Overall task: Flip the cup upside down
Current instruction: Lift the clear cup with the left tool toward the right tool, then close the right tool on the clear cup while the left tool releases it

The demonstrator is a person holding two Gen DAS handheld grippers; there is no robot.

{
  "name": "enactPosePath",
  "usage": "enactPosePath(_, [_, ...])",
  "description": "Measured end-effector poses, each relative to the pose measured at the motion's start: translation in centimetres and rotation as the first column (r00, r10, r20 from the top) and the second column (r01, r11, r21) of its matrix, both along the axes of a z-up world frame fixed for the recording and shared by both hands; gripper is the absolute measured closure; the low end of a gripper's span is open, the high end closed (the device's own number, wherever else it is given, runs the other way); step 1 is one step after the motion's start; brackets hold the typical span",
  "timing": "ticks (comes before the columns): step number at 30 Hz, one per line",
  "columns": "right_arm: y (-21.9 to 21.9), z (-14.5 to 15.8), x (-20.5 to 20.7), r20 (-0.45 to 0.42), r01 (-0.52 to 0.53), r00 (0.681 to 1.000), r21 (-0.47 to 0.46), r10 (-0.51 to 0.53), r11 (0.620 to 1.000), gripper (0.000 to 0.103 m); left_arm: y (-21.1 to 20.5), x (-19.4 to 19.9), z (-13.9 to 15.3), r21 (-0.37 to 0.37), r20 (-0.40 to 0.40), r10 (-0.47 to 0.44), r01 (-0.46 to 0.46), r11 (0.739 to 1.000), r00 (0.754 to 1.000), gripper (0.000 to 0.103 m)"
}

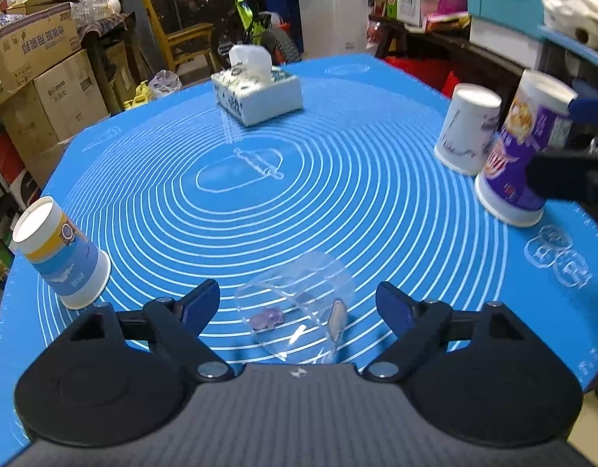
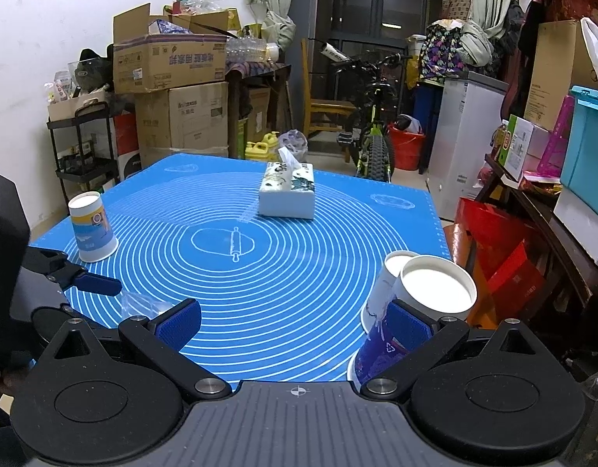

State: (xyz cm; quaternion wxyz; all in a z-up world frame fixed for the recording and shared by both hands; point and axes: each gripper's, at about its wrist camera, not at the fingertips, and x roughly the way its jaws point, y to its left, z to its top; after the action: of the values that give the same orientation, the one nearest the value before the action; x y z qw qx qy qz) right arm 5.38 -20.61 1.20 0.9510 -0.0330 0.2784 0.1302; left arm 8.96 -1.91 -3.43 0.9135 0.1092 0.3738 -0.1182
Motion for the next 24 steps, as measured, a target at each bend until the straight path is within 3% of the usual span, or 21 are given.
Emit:
enactPosePath(6, [-0.1, 0.7, -0.3, -0.011, 0.001, 1.0, 0.048, 0.0, 0.999, 0.002, 0.8, -1.9, 2.0, -0.027, 0.044, 0.017, -0.016, 1.0, 0.999, 0.016])
enactPosePath(10, [0.1, 0.8, -0.1, -0.078, -0.008, 0.997, 0.15, 0.02, 0.989, 0.002, 2.9, -3.1, 3.2, -0.052, 0.063, 0.072, -0.069, 0.996, 0.995, 0.015])
enactPosePath(14, [1.1, 0.5, 0.4, -0.146, 0.002, 0.989, 0.253, 0.036, 0.967, 0.002, 5.1, -3.7, 3.8, -0.025, 0.096, 0.154, -0.152, 0.988, 0.983, 0.015])
enactPosePath(17, [2.1, -0.4, 1.6, -0.251, 0.06, 0.967, 0.367, 0.037, 0.928, 0.002, 6.9, -3.9, 3.8, -0.035, 0.102, 0.222, -0.22, 0.975, 0.97, 0.015])
enactPosePath(19, [2.7, -1.6, 2.8, -0.351, 0.133, 0.936, 0.45, 0.038, 0.883, 0.002, 8.1, -4.1, 3.7, -0.063, 0.092, 0.259, -0.254, 0.965, 0.961, 0.015])
enactPosePath(24, [4.2, -4.4, 4.5, -0.495, 0.301, 0.869, 0.538, 0.006, 0.787, 0.005, 9.7, -4.9, 3.3, -0.074, 0.086, 0.301, -0.295, 0.953, 0.95, 0.01])
